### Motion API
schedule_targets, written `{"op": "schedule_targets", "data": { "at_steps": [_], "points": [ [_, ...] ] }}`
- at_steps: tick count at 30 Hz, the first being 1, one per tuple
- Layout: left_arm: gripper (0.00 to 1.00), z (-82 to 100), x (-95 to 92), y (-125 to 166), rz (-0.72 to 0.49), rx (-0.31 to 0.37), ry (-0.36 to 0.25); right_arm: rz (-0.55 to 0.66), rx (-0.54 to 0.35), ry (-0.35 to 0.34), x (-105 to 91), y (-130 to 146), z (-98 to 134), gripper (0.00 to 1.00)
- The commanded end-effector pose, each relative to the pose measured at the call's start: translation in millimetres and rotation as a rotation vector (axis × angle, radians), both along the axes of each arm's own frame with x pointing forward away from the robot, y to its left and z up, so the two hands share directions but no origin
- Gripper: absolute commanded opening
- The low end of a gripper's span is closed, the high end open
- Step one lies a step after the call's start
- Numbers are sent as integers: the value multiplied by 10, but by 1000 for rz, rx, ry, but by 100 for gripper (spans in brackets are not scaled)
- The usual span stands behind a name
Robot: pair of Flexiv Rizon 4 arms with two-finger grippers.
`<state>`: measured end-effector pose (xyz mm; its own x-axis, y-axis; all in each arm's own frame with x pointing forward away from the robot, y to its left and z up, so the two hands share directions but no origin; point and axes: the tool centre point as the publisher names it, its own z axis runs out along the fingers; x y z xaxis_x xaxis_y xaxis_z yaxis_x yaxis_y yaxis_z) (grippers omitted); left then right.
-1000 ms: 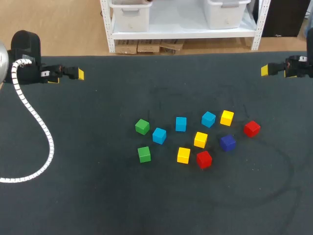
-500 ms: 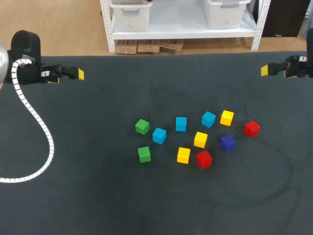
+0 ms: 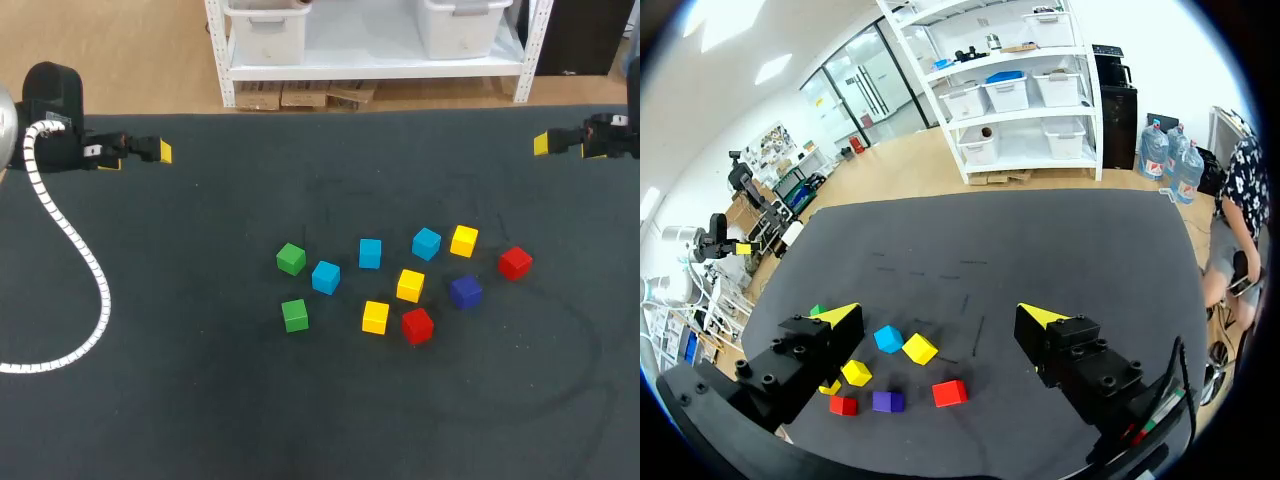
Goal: Place the blue cubes, place green cubes on the blue cubes, place the yellow cubes on the green cubes, then place the red cubes on the yellow cubes, and place purple cube on the red cubes.
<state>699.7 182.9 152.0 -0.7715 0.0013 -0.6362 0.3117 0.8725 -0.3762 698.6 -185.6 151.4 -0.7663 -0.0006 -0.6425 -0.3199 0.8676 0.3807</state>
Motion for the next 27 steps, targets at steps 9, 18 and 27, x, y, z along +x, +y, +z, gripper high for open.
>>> {"op": "schedule_targets", "data": {
  "at_steps": [9,18,27],
  "points": [
    [100,-15,-5,19,-6,-9,-6,129,-149,-52,-164,388,41,100],
    [100,-15,-5,19,-6,-9,-6,444,-380,-5,-469,768,-219,100],
    [100,-15,-5,19,-6,-9,-6,661,-568,63,-557,1150,-680,100]
  ]
}}
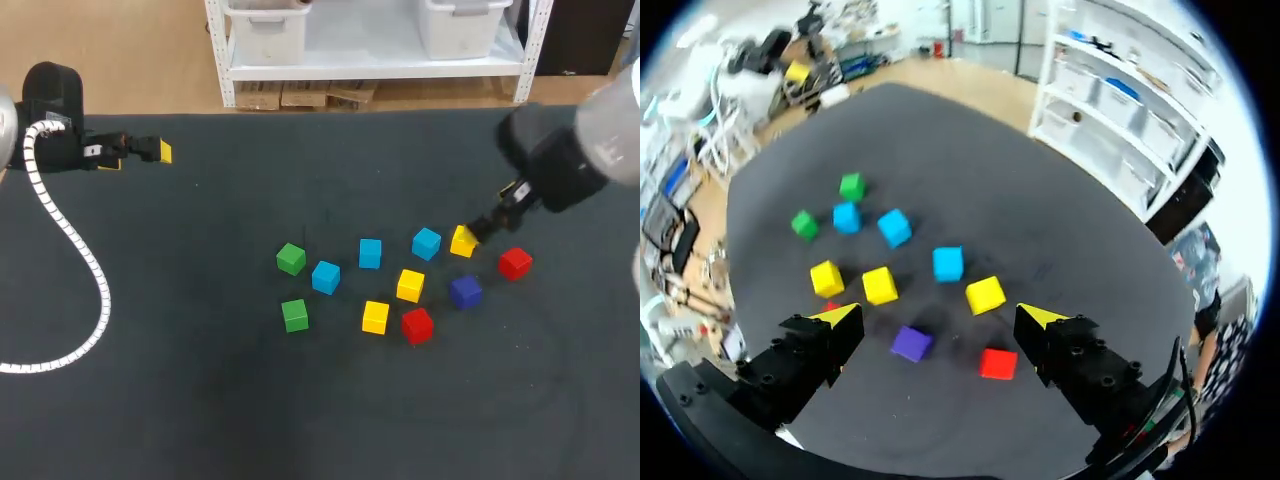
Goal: Place the blue cubes, place green cubes on the blue cubes, place the yellow cubes on the green cubes, then place the red cubes on the yellow cubes, and place purple cube on the red cubes.
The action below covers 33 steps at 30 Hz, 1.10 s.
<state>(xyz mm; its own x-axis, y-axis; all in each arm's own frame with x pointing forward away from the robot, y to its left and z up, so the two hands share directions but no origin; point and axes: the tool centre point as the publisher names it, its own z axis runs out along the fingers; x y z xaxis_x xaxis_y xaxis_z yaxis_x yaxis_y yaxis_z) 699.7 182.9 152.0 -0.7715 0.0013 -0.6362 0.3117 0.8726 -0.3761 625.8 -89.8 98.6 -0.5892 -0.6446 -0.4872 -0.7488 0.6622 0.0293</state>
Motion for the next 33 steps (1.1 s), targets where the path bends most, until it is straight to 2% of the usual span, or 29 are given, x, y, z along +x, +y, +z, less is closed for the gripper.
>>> {"op": "schedule_targets", "data": {
  "at_steps": [1,6,9,15,17,28,33],
  "points": [
    [100,-15,-5,19,-6,-9,-6,124,-141,50,180,228,-174,100],
    [100,-15,-5,19,-6,-9,-6,222,-187,59,293,408,-324,100],
    [100,-15,-5,19,-6,-9,-6,270,-249,73,424,471,-443,100],
    [100,-15,-5,19,-6,-9,-6,194,-189,200,730,534,-586,100],
    [100,-15,-5,19,-6,-9,-6,173,-193,207,807,553,-659,100],
    [100,-15,-5,19,-6,-9,-6,196,-261,269,904,610,-962,100],
    [100,-15,-5,19,-6,-9,-6,184,-272,285,895,553,-991,100]
  ]
}}
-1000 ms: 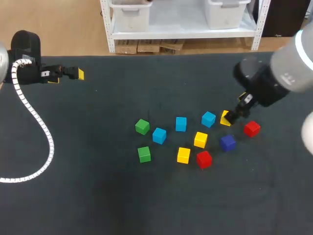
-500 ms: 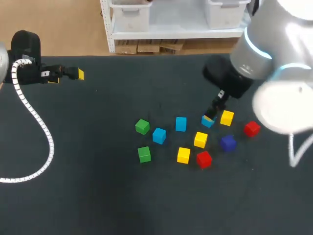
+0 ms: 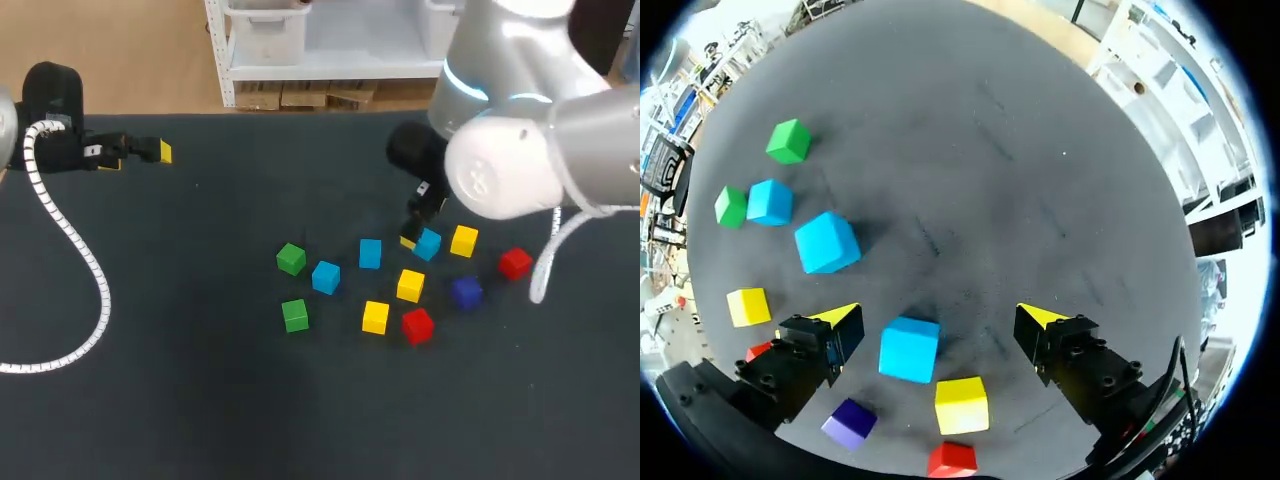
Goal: Place the blue cubes, place green cubes on the blue cubes, place the yellow cubes on the green cubes, then place the red cubes on the yellow cubes, and place purple cube on the red cubes.
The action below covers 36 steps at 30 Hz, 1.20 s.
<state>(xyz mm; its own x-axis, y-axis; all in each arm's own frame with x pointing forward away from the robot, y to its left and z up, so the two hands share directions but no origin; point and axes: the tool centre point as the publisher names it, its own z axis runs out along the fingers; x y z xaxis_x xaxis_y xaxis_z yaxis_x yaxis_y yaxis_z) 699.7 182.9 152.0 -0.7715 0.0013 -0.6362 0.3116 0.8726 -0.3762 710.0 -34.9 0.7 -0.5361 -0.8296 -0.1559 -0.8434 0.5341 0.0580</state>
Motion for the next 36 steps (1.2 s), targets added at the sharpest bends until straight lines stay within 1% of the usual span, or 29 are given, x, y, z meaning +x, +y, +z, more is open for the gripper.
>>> {"op": "schedule_targets", "data": {
  "at_steps": [1,3,6,10,12,14,16,21,23,31,34,36],
  "points": [
    [100,-15,-5,19,-6,-9,-6,2,-17,53,48,-13,-26,92],
    [100,-15,-5,19,-6,-9,-6,-5,-29,61,47,-45,-52,78],
    [100,-15,-5,19,-6,-9,-6,-9,-40,80,32,-83,-79,51],
    [100,-15,-5,19,-6,-9,-6,-2,-54,92,1,-101,-106,39],
    [100,-15,-5,19,-6,-9,-6,5,-61,95,-13,-103,-108,31],
    [100,-15,-5,19,-6,-9,-6,11,-65,92,-17,-103,-101,20],
    [100,-15,-5,19,-6,-9,-6,33,-56,79,-11,-87,-53,0],
    [100,-15,-5,19,-6,-9,-6,135,-48,54,21,-10,60,0],
    [100,-15,-5,19,-6,-9,-6,184,-49,34,58,48,92,0],
    [100,-15,-5,19,-6,-9,-6,377,-61,-5,245,297,78,0],
    [100,-15,-5,19,-6,-9,-6,421,-85,-25,309,364,46,0],
    [100,-15,-5,19,-6,-9,-6,443,-87,-23,350,382,35,0]
  ]
}}
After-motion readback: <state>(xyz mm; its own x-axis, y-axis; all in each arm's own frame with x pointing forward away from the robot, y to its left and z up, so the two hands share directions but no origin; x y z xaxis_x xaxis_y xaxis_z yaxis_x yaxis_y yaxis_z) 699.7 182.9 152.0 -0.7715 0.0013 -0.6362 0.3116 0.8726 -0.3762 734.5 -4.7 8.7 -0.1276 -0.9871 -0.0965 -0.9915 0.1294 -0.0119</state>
